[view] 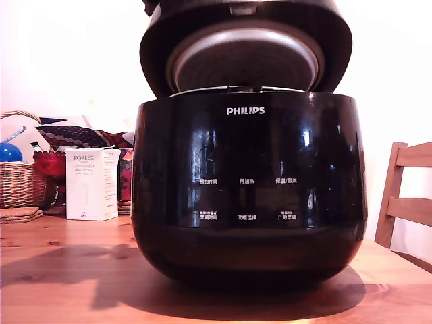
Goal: Close the rice cooker by pressing the lid down with medium force
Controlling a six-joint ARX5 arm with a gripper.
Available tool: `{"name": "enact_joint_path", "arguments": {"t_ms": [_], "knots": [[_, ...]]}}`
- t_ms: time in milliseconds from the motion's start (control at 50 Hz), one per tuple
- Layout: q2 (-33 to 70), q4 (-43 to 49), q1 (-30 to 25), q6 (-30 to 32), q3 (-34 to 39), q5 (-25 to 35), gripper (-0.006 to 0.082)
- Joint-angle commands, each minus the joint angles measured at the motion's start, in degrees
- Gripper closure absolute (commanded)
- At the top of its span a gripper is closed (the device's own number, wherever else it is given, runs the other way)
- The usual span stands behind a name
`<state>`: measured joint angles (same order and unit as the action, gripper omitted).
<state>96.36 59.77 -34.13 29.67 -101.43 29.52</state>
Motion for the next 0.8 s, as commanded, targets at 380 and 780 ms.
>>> {"name": "enact_joint_path", "arguments": {"t_ms": [380,780], "knots": [[-4.26,-2.89,-0.33,-1.27,11.19,0.07,0.0788],[-7.96,-4.98,-0.83,-3.89,18.75,1.68,0.0788]]}}
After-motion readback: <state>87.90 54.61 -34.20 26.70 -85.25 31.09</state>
